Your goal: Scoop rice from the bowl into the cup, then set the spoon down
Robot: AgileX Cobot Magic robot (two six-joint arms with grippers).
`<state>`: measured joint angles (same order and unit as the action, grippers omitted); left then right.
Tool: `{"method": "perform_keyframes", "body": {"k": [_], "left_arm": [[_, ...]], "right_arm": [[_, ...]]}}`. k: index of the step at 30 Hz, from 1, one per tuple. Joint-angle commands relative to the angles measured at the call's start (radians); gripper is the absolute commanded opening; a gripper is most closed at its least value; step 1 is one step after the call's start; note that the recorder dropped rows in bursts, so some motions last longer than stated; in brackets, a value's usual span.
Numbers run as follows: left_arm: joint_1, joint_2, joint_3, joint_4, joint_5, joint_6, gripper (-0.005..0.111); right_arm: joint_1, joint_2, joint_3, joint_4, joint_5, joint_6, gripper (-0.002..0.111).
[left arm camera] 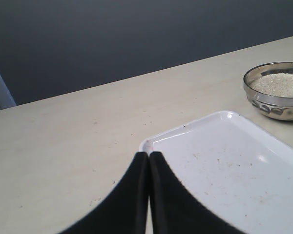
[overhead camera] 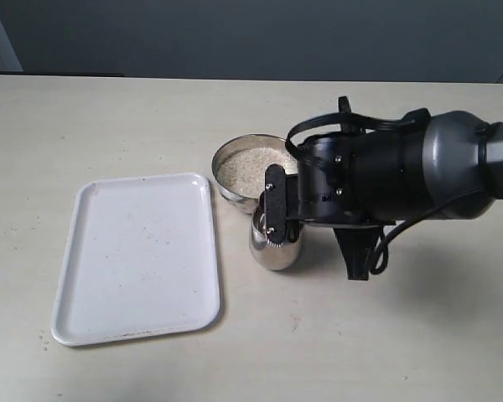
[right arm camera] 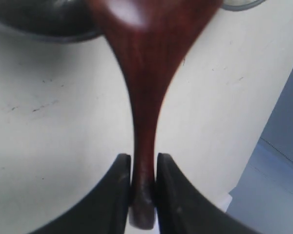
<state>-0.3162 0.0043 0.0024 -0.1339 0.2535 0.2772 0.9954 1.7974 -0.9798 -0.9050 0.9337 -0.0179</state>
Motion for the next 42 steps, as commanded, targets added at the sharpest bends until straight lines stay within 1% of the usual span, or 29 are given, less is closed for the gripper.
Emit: {"method": "perform_keyframes", "body": {"k": [1,5,14,18,25,33,42], "left_arm": [[-0.005,-0.004,-0.002,-0.007,-0.015,-0.005,0.001],[-0.005,-0.004,-0.002,-0.007,-0.015,-0.005,0.001],[-0.005,-0.004,-0.002,-0.007,-0.015,-0.005,0.001],[-0.005,-0.004,-0.002,-0.007,-0.015,-0.005,0.001],[-0.005,-0.004,-0.002,-0.007,-0.015,-0.005,0.001],[-0.005,-0.004,-0.002,-0.007,-0.015,-0.005,0.001],[-0.005,-0.004,-0.002,-0.007,-0.015,-0.005,0.001]], "right_arm": [[0.024,-0.012,0.043,-0.086,-0.016,0.078,-0.001],[0.041,-0.012,0.063,-0.18,-0.012,0.192,-0.001],[0.042,-0.012,0.121,-0.3,-0.007,0.317,-0.001],[0.042,-0.012,0.131,-0.376,0.008,0.415,-0.001],[0.042,-0.012,0.138,-0.413,0.011,0.442,-0.001],[0.093,-0.016,0.238,-0.568,-0.001,0.581,-0.001],[0.093,-0.017,0.239,-0.622,0.049,0.646,-0.001]]}}
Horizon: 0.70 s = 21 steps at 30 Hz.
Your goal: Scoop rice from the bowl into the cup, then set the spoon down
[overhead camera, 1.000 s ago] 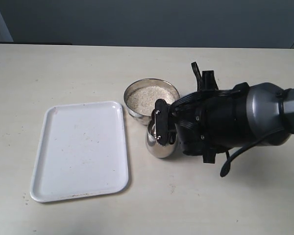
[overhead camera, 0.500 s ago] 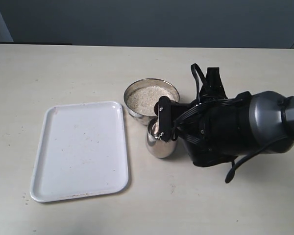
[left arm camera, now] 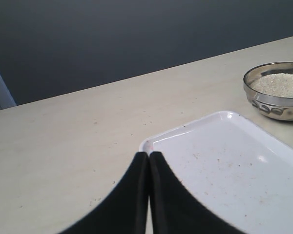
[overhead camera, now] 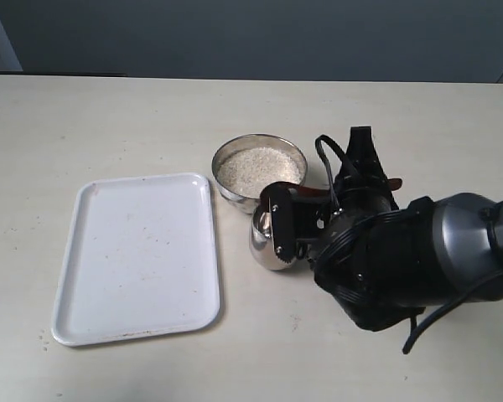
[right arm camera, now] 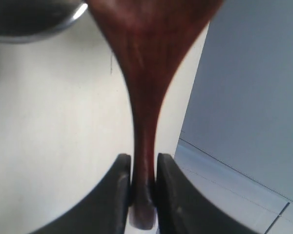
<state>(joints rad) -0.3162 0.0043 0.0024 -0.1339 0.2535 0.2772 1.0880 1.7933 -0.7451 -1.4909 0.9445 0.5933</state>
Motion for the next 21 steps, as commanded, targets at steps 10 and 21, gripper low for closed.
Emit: {"method": "perform_keyframes", "body": {"k": [10,21], "left_arm": [[-0.005,-0.004,-0.002,-0.007,-0.015,-0.005,0.001],[-0.005,-0.004,-0.002,-0.007,-0.015,-0.005,0.001]], "right_arm": [[0.019,-0.013,0.011,-0.079,0.008,0.073,-0.001],[0.02,-0.014,0.011,-0.081,0.013,0.086,-0.001]]}}
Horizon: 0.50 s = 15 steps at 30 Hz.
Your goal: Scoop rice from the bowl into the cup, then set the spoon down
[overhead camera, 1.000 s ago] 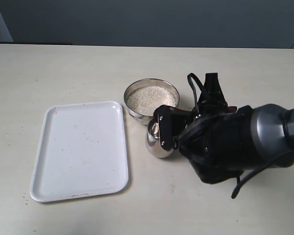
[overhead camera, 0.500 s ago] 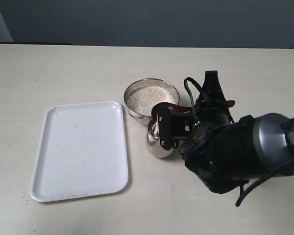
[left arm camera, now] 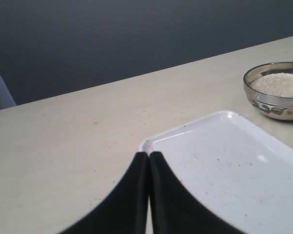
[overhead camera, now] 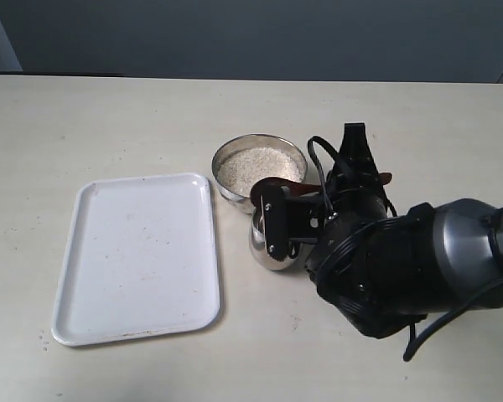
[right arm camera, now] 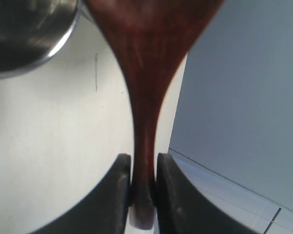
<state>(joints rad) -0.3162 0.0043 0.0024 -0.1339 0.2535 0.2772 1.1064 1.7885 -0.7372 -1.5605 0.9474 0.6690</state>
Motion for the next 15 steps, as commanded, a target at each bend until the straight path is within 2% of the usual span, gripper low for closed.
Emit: {"method": "perform_keyframes", "body": {"k": [1,6,8,10,12,15], "left_arm": [[-0.005,-0.004,-0.002,-0.007,-0.015,-0.005,0.001],[-0.005,-0.004,-0.002,-0.007,-0.015,-0.005,0.001],[-0.005,-0.004,-0.002,-0.007,-0.015,-0.005,0.001],[-0.005,-0.004,-0.002,-0.007,-0.015,-0.005,0.001],[-0.005,-0.004,-0.002,-0.007,-0.015,-0.005,0.001],[-0.005,-0.004,-0.002,-0.007,-0.015,-0.005,0.001]], "right_arm": [[0.002,-0.01,0.003,-0.009,0.018,0.01,-0.001],[0.002,-0.019,0.003,0.003,0.004,0.044,-0.001],[0.004,-0.049,-0.008,0.065,0.002,0.046,-0.001],[0.013,-0.102,-0.055,0.155,-0.035,0.043,-0.001],[0.013,-0.158,-0.104,0.249,-0.146,0.042,-0.001],[0.013,-0.19,-0.187,0.481,-0.285,-0.01,-0.001]]}}
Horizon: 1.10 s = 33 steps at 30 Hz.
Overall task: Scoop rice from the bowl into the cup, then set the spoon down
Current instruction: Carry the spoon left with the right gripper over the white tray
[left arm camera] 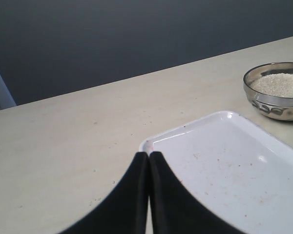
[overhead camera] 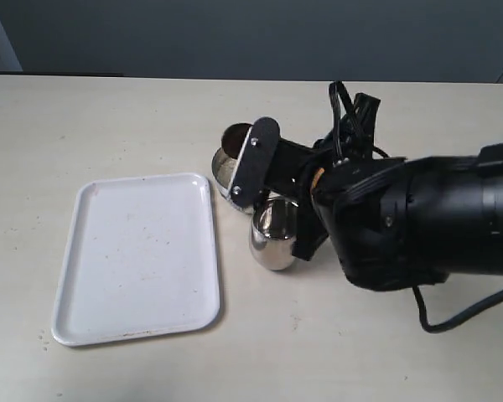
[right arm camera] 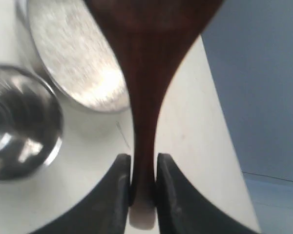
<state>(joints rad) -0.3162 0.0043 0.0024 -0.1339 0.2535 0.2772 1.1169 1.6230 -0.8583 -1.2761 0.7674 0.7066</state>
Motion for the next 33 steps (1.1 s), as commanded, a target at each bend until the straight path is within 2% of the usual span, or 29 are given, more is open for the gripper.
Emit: {"method": "perform_keyframes", "body": {"k": [1,3,5,13,17,21,25,33], "left_arm": [[-0.005,-0.004,-0.002,-0.007,-0.015,-0.005,0.001],[-0.005,-0.004,-0.002,-0.007,-0.015,-0.005,0.001],[-0.005,-0.004,-0.002,-0.007,-0.015,-0.005,0.001],[-0.005,-0.004,-0.002,-0.007,-0.015,-0.005,0.001],[-0.005,-0.004,-0.002,-0.007,-0.015,-0.005,0.001],[-0.005,-0.004,-0.002,-0.007,-0.015,-0.005,0.001],[-0.005,-0.004,-0.002,-0.007,-0.015,-0.005,0.001],[-0.005,-0.004,-0.002,-0.007,-0.015,-0.005,0.001]], "right_arm": [[0.002,-0.025,-0.099,0.306,-0.151,-0.109,-0.001],[0.0,-0.025,-0.149,0.513,-0.291,-0.255,-0.001],[0.0,-0.008,-0.194,0.63,-0.377,-0.292,-0.001],[0.0,0.124,-0.318,0.697,-0.408,-0.314,-0.001],[0.0,0.192,-0.369,0.826,-0.41,-0.416,-0.001],[0.0,0.25,-0.436,1.03,-0.359,-0.562,-0.001],[0.0,0.302,-0.527,1.276,-0.21,-0.731,-0.001],[0.0,0.388,-0.67,1.316,-0.009,-0.77,-0.001]]}}
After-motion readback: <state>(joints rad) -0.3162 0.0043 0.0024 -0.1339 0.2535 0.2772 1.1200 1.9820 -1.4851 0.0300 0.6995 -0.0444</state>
